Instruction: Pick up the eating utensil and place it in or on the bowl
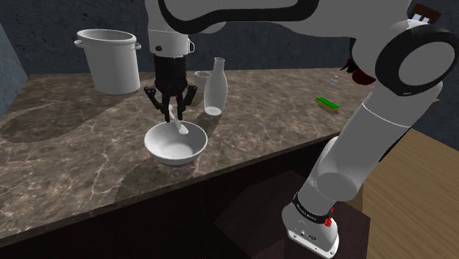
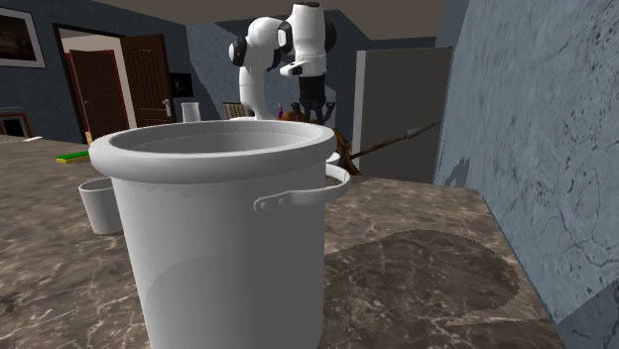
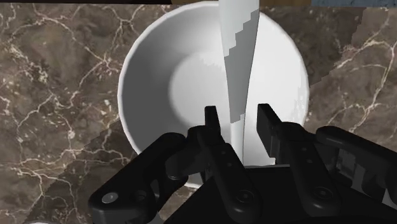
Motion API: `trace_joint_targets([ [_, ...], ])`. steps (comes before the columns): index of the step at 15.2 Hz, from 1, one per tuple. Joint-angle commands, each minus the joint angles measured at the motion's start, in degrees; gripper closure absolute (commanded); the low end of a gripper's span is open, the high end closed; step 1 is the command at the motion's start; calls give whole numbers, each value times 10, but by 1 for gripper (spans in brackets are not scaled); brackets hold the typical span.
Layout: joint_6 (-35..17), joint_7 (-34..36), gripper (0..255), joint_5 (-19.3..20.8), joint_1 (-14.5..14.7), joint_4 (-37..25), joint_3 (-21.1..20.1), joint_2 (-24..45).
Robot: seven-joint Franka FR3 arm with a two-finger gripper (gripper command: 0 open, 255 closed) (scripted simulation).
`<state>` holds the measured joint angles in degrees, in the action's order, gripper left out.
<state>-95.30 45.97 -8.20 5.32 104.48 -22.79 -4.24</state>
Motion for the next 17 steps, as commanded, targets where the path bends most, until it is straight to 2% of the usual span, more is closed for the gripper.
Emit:
trace_joint_targets([
  [1, -12, -7, 255, -11, 0, 39, 2, -27],
  [10, -86, -13, 255, -11, 2, 107, -1, -21],
  [17, -86, -13, 255, -11, 2, 107, -1, -21],
])
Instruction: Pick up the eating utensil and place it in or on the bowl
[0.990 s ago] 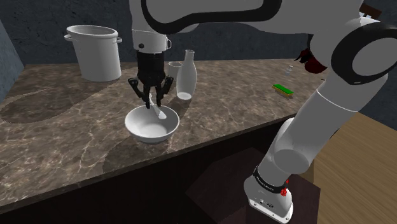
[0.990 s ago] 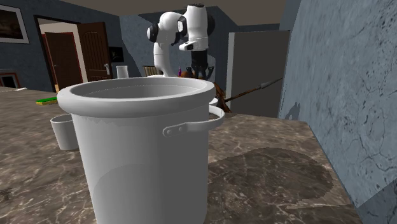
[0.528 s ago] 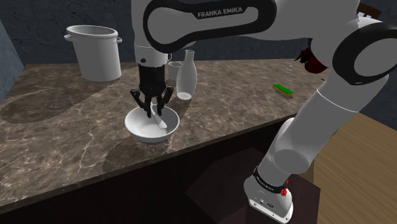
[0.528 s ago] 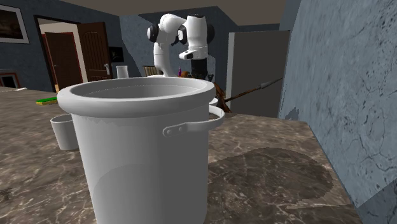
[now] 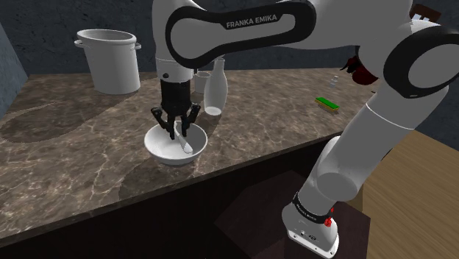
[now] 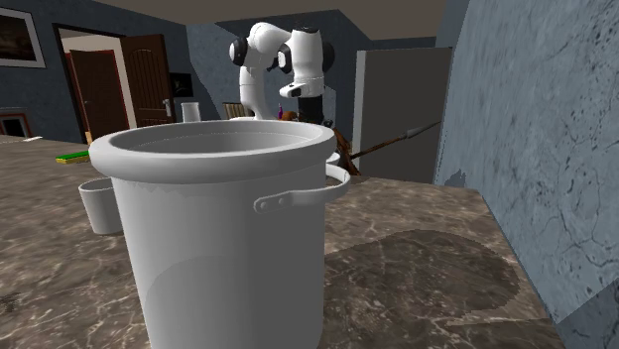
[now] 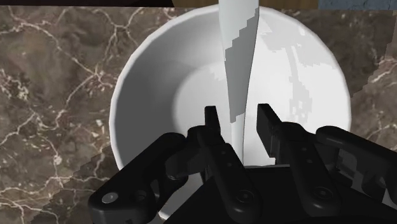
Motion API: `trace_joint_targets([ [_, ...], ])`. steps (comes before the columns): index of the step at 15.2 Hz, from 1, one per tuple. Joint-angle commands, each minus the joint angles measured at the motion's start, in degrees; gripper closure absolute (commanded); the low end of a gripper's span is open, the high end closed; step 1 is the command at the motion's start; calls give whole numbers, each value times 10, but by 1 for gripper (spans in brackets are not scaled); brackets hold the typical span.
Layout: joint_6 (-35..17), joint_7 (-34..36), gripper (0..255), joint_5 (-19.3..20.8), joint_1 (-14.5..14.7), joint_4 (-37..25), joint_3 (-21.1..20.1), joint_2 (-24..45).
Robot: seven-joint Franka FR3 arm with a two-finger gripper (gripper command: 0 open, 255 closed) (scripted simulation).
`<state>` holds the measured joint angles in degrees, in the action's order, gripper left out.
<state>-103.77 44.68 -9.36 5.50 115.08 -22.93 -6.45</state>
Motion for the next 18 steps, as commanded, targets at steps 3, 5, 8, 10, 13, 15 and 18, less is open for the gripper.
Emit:
trace_joint_targets([
  [3, -1, 0, 0, 0, -1, 0, 1, 1],
  [5, -1, 0, 0, 0, -1, 0, 1, 1],
  [8, 18, 0, 0, 1, -2, -18, 2, 0],
  [10, 57, 2, 0, 4, -4, -58, 5, 2],
  [13, 72, 3, 0, 5, -5, -74, 6, 3],
  [15, 72, 3, 0, 5, -5, -74, 6, 3],
  [18, 72, 3, 0, 5, -5, -74, 6, 3],
])
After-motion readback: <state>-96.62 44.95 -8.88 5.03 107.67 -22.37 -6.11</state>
